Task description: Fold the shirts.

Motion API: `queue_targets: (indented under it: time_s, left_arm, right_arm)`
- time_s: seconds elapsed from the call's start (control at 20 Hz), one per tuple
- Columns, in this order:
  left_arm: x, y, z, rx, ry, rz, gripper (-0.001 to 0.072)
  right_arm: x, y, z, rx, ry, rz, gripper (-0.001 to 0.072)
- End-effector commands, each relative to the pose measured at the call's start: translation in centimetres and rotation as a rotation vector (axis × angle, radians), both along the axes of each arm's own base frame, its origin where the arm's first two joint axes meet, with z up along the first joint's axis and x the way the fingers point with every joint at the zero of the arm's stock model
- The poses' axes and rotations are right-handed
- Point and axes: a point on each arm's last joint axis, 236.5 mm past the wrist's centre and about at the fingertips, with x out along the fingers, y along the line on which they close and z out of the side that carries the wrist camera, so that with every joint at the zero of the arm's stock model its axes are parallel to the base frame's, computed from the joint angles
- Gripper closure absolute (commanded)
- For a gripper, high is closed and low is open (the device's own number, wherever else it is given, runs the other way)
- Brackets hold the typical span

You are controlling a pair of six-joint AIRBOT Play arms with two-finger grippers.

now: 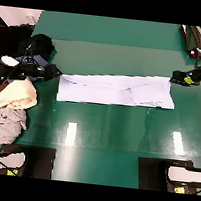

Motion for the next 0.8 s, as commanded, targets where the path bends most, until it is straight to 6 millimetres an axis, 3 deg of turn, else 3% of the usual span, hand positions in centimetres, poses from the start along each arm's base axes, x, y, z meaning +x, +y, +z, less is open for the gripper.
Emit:
queue_targets:
  time_s: [0.0, 0.15, 0.2, 0.3, 0.4, 0.5, 0.55, 0.6, 0.75]
  left_arm:
    - [0.2, -0.2, -0.1, -0.006, 0.005, -0.001, 0.028]
    - [-1.0, -1.2, -0.1, -0.027, 0.043, -0.052, 0.0279]
    - [-1.7, -1.6, 0.0, -0.039, 0.063, -0.079, 0.0279]
    - [-3.1, -2.6, 0.0, -0.065, 0.105, -0.132, 0.0279]
    - [-4.6, -3.4, 0.0, -0.09, 0.15, -0.184, 0.028]
    - [-5.6, -3.9, 0.1, -0.107, 0.181, -0.218, 0.0297]
    - [-5.8, -4.0, 0.2, -0.112, 0.187, -0.226, 0.0521]
    - [-5.9, -4.1, 0.2, -0.113, 0.189, -0.228, 0.0669]
    - [-6.2, -4.4, 0.3, -0.123, 0.197, -0.239, 0.068]
  right_arm:
    - [1.7, 0.9, 0.9, 0.05, -0.031, -0.003, 0.0336]
    - [0.9, 0.3, 2.1, 0.038, -0.009, 0.055, 0.0302]
    - [0.0, -0.3, 2.1, 0.044, 0.023, 0.059, 0.0214]
    - [-1.8, -1.4, 1.6, 0.083, 0.08, 0.062, 0.0199]
    - [-3.0, -2.0, 0.8, 0.23, 0.081, 0.03, 0.0068]
    - [-4.4, -3.3, -0.8, 0.342, 0.081, -0.026, 0.0018]
    - [-5.2, -4.0, -1.9, 0.393, 0.1, -0.058, 0.0019]
    - [-6.0, -4.2, -2.9, 0.448, 0.128, -0.074, 0.0019]
    - [-7.2, -3.9, -5.5, 0.617, 0.203, -0.069, 0.002]
